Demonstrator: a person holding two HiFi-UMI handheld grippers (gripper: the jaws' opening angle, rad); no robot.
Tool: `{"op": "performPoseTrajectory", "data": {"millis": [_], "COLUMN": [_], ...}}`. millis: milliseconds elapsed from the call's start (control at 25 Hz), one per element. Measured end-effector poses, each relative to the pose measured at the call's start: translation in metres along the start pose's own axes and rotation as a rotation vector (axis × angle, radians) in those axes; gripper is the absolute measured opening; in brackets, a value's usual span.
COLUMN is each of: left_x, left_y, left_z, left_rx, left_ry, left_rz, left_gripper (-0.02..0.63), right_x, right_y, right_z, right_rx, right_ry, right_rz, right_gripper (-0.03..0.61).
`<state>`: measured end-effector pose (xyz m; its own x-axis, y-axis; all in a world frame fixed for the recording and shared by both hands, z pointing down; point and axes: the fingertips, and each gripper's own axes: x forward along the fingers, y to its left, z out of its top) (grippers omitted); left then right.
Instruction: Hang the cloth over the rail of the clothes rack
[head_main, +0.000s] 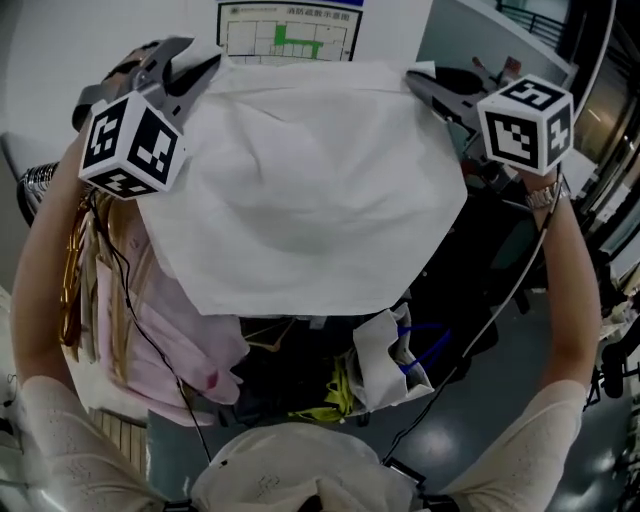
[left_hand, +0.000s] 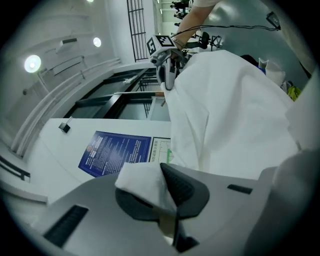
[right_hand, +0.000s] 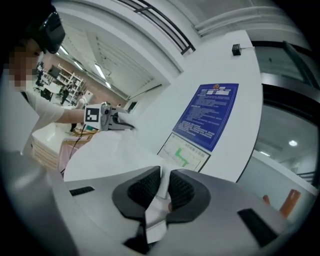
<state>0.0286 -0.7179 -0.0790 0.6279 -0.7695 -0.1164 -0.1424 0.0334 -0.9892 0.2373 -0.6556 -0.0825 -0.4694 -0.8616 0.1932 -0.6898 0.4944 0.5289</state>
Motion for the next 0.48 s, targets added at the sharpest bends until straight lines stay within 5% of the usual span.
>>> {"op": "performPoseTrajectory", "data": {"millis": [480], "left_x": [0.003], "left_y": [-0.016], "left_z": [0.009], "left_rx": [-0.063], "left_ry": [-0.024], "left_rz": [-0.118], "left_gripper": [0.017], "right_x": [-0.032], "right_y": [0.002], "right_z": [-0.019], "right_rx": [0.031], "right_ry": [-0.023], "right_rz": [0.134], "right_gripper": [0.097]}}
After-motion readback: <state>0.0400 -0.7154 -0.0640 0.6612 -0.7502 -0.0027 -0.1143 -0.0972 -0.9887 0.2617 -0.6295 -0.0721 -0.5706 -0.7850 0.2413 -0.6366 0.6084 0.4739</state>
